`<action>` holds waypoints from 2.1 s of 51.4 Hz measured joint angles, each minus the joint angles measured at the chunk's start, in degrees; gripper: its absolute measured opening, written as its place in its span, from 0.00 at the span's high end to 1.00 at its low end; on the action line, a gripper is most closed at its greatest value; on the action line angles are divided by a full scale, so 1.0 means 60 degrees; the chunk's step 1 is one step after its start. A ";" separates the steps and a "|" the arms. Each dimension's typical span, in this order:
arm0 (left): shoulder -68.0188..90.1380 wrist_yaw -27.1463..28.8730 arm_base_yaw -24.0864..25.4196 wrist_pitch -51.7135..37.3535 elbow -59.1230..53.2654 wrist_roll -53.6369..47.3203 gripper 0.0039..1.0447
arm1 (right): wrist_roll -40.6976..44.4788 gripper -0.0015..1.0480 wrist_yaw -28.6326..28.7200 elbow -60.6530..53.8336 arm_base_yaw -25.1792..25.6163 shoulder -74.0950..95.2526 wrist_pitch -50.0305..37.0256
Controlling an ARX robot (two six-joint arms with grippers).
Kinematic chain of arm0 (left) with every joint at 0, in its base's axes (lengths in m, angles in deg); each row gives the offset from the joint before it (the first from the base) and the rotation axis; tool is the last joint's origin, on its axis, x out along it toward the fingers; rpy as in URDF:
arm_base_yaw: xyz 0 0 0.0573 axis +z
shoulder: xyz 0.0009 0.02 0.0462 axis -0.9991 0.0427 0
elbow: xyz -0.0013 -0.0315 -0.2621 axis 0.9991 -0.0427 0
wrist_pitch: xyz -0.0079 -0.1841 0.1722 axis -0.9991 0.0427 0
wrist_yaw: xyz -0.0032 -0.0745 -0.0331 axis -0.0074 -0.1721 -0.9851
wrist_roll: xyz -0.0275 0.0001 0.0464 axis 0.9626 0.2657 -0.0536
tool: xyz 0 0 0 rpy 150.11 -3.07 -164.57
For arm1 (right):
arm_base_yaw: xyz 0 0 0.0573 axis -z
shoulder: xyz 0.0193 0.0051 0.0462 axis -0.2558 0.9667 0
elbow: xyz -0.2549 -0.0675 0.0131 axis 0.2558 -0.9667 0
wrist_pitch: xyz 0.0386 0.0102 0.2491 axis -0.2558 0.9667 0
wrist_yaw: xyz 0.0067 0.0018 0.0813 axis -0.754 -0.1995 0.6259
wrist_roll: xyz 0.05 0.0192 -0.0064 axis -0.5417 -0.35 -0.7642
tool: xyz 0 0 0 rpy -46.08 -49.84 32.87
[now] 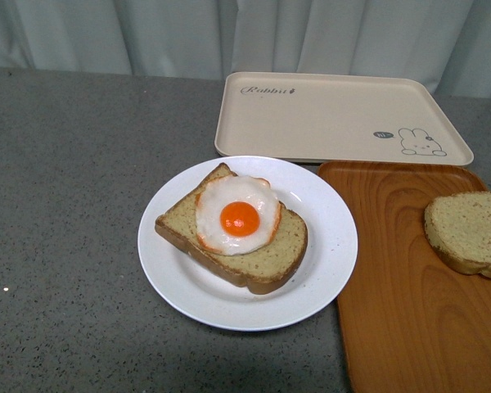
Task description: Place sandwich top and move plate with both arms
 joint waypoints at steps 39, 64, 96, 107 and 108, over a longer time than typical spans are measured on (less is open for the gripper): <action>-0.0004 -0.0007 0.0000 0.0000 0.0000 0.0000 0.06 | -0.3268 0.09 -0.1315 0.3126 0.2171 1.0867 -0.2608; -0.0004 -0.0007 0.0000 0.0000 0.0000 0.0000 0.06 | -0.2991 0.09 -0.1887 0.3534 0.2382 1.4447 -0.4492; -0.0004 -0.0007 0.0000 0.0000 0.0000 0.0000 0.06 | -0.4546 0.09 -0.0780 0.4054 0.2058 1.6068 -0.5588; -0.0004 -0.0004 0.0000 0.0000 0.0000 0.0000 0.06 | -0.4750 0.09 -0.0852 0.4153 0.2062 1.6305 -0.5515; -0.0004 -0.0007 0.0000 0.0000 0.0000 0.0000 0.06 | -0.4754 0.09 -0.0874 0.4171 0.2055 1.6338 -0.5523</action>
